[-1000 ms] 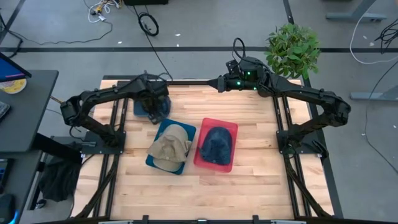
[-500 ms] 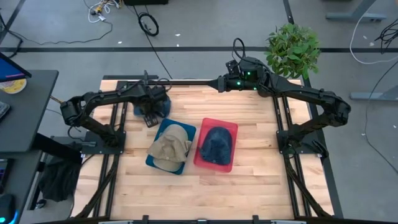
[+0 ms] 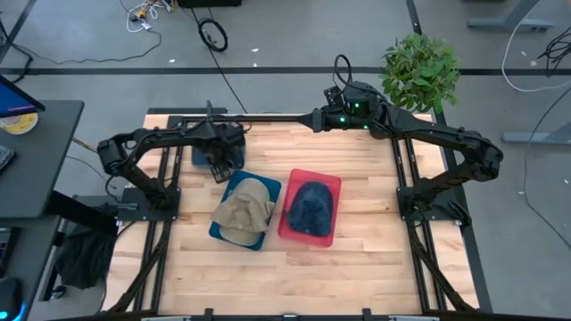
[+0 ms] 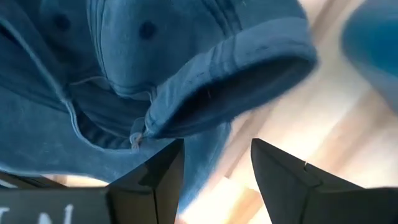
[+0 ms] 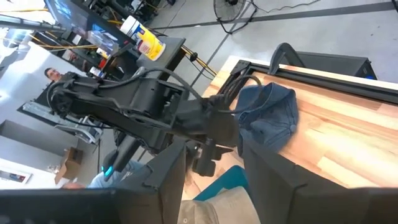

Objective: Pick & Place hat
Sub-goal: Put the blue cap into the red bin

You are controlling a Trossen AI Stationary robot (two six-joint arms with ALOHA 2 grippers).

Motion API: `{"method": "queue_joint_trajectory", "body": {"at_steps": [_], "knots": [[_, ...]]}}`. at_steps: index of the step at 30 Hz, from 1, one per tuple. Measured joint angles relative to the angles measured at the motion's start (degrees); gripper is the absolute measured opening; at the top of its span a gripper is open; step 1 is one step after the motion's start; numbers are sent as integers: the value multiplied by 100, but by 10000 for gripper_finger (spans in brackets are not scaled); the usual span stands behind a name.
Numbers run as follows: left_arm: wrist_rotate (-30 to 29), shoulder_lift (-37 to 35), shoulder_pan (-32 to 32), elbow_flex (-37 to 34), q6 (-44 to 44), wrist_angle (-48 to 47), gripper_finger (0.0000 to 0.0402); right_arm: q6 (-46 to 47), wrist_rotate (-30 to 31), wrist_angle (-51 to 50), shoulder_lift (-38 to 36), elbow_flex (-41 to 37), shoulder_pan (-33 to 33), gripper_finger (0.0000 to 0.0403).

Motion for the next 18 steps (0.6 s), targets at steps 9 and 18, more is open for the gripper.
{"method": "queue_joint_trajectory", "body": {"at_steps": [9,18], "knots": [[-369,759,0,0,444,187,138,-28,7,17,14,0,0,164],[-284,740,0,56,338,-220,14,-160,14,17,14,-1,0,164]]}}
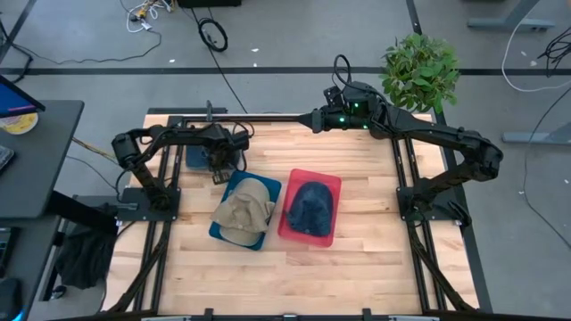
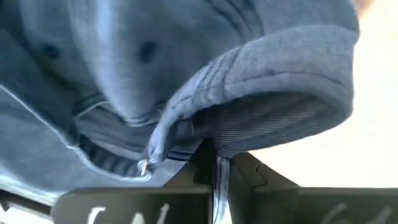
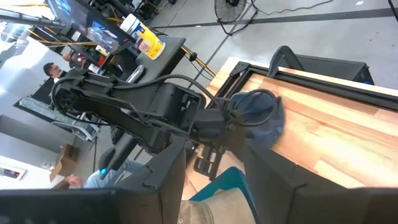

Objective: Pick & Place hat
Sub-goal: Put the blue cap into the red bin

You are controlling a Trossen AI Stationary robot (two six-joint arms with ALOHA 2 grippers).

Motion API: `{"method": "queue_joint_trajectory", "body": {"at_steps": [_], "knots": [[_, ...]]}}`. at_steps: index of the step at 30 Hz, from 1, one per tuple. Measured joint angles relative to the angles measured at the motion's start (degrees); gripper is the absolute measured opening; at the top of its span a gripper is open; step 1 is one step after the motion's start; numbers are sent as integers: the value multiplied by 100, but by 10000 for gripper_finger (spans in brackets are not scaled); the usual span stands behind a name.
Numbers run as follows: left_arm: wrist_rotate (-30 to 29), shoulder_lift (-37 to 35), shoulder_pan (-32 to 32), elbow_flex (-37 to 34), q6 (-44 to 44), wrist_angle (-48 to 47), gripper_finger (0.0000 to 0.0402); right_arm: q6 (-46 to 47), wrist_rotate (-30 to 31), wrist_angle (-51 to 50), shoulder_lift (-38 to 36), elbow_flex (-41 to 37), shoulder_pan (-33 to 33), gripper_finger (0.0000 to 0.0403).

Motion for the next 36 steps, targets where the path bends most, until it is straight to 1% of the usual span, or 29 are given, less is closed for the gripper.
{"method": "queue_joint_trajectory", "body": {"at_steps": [3,6,9,11,13,15,17,19,21,23,28,32,36], "knots": [[-20,-156,0,110,-129,-325,13,-53,0,0,0,0,0,164],[-16,-484,0,261,-295,-556,12,-26,7,0,0,1,-22,164],[6,-931,2,526,-608,-743,12,0,224,67,0,0,-39,164],[112,-1278,2,731,-933,-820,12,-60,296,327,0,0,-26,164],[325,-1673,0,959,-1353,-823,12,-94,291,702,-2,2,15,164],[672,-2092,0,1202,-1776,-775,12,-93,160,1005,-2,1,60,164],[1224,-2483,0,1443,-2144,-632,12,32,-259,1230,-2,0,70,164],[1627,-2864,-20,1666,-2465,-448,12,227,-749,1364,-3,1,68,164],[1800,-3212,-84,1893,-2815,-228,12,341,-1071,1386,-24,0,109,164],[1851,-3529,-135,2105,-3155,-35,12,308,-1215,1431,-99,0,232,164],[2108,-4282,-217,2609,-3953,666,12,160,-1278,1754,-516,0,640,164],[2435,-4804,-432,2719,-4590,2001,12,30,-1268,2087,-684,0,928,164],[2585,-4960,-842,2722,-4912,3480,12,169,-1322,2299,-593,2,1181,164]]}}
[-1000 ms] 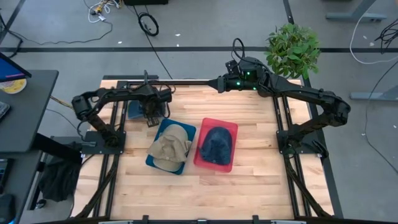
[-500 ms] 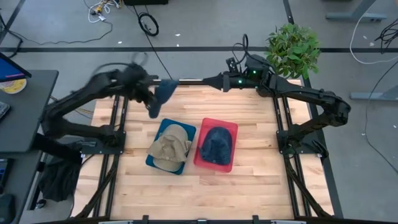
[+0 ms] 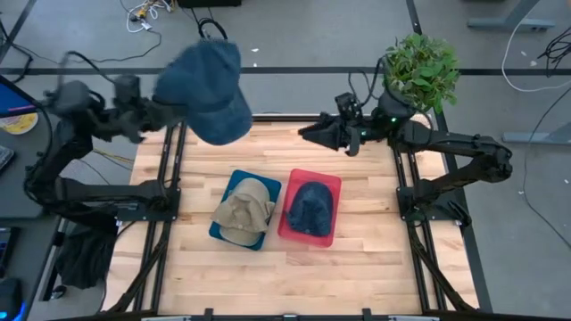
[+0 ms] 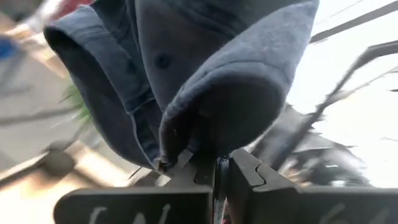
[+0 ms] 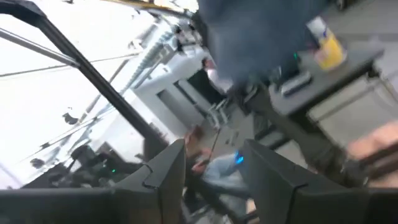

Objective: Pick & Place hat
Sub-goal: Put the blue cap into the red bin

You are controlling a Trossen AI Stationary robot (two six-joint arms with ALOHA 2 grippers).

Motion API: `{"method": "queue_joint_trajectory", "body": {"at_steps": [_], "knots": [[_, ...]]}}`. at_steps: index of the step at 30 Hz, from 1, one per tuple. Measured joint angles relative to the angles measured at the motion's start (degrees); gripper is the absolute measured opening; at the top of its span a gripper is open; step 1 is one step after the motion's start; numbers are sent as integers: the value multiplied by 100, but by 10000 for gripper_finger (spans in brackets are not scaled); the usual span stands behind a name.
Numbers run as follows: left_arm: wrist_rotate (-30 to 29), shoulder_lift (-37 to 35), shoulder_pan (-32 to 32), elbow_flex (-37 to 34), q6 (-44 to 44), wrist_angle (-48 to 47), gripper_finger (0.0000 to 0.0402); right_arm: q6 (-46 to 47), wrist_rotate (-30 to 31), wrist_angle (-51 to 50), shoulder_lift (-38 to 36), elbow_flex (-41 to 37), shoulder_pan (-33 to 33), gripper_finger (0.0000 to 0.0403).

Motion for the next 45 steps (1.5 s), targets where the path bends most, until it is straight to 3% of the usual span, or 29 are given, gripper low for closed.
{"method": "queue_joint_trajectory", "body": {"at_steps": [4,10,16,28,36,45], "knots": [[101,147,-493,-1,127,1136,12,261,5,162,186,-2,220,164],[261,573,-1090,-7,46,1786,12,687,-19,1572,469,-2,391,164],[560,1087,-1470,-11,55,2633,12,810,-64,1986,619,-2,362,187],[724,1456,-1515,-9,217,2662,12,1169,-449,2616,713,-2,361,246],[805,1002,-1605,-13,193,2865,11,1257,-1041,2592,700,-2,134,247],[577,830,-1773,-9,367,2561,11,1387,-990,2662,693,-2,63,245]]}}
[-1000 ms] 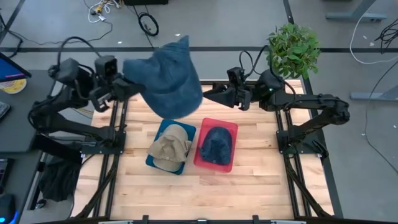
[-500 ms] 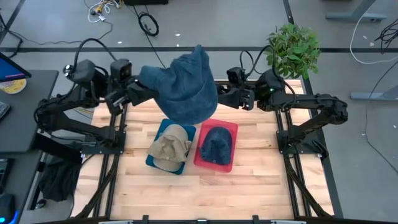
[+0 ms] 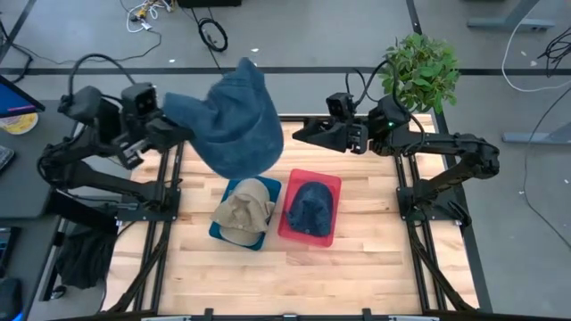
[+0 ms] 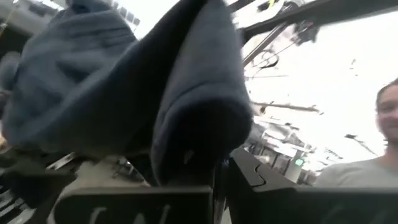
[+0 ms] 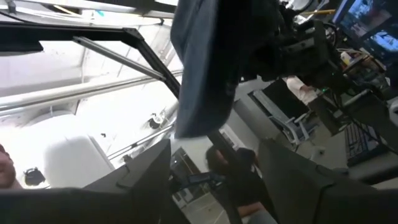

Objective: Pick & Place hat
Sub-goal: Put the blue cap into the red bin

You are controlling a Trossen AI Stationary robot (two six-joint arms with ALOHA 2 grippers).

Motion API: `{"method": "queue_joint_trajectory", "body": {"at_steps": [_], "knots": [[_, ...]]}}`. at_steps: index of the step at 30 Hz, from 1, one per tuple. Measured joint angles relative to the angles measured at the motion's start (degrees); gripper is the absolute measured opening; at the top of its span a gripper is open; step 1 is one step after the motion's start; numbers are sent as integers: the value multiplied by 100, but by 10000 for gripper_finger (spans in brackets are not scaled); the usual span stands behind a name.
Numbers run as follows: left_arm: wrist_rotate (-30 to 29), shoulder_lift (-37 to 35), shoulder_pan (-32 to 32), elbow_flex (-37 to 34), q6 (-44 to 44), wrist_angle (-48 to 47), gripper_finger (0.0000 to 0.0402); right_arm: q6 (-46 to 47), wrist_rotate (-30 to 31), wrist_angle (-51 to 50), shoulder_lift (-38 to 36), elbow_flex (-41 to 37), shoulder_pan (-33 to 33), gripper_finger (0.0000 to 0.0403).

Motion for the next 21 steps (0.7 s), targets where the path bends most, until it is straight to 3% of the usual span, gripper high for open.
{"method": "queue_joint_trajectory", "body": {"at_steps": [12,15,19,21], "knots": [[182,1104,190,-2,-83,13,11,-301,279,-4,9,0,201,234],[282,1254,309,-7,-63,14,11,-392,81,-9,9,0,204,181],[488,1250,505,-7,-59,12,11,-636,-82,10,11,1,240,42],[507,1214,577,-11,-59,-15,12,-686,-100,-10,8,2,242,20]]}}
